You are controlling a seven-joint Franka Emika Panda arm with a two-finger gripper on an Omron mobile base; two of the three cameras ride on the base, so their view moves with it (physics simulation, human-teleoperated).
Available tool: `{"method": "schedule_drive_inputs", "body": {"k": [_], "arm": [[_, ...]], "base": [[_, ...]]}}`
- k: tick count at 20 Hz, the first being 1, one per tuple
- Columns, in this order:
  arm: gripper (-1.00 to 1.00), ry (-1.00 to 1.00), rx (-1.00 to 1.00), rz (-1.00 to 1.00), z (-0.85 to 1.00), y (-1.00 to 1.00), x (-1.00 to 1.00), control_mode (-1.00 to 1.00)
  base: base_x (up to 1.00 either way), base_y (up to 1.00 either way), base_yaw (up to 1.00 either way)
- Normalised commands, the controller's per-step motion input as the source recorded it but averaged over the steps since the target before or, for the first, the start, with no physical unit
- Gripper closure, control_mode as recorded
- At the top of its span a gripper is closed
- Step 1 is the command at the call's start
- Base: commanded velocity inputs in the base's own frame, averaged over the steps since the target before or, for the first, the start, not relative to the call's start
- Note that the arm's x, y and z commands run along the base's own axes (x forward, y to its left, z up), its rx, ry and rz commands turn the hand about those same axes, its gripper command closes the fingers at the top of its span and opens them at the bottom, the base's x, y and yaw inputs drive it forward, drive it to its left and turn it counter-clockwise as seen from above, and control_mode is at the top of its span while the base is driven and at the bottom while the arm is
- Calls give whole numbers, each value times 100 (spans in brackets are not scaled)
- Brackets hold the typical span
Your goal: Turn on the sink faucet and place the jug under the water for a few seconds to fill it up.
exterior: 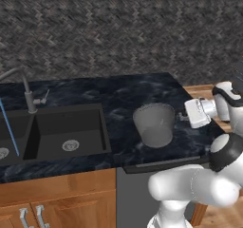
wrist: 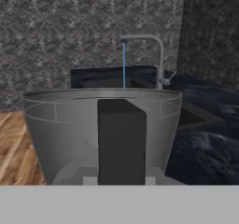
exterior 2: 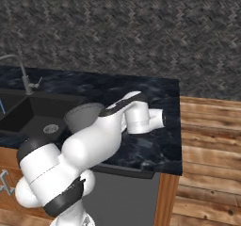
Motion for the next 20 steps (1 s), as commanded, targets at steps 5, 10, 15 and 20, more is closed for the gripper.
{"method": "schedule_drive_inputs", "body": {"k": [5, 10, 15, 20], "arm": [[100, 0, 0, 0, 58, 6, -21, -100], [100, 0, 0, 0, 31, 6, -26, -100], [100, -1, 0, 0, 2, 3, -23, -100], [100, -1, 0, 3, 0, 20, -28, 100]], "base": [[0, 0, 0], [0, 0, 0], [0, 0, 0], [-20, 21, 2]]}}
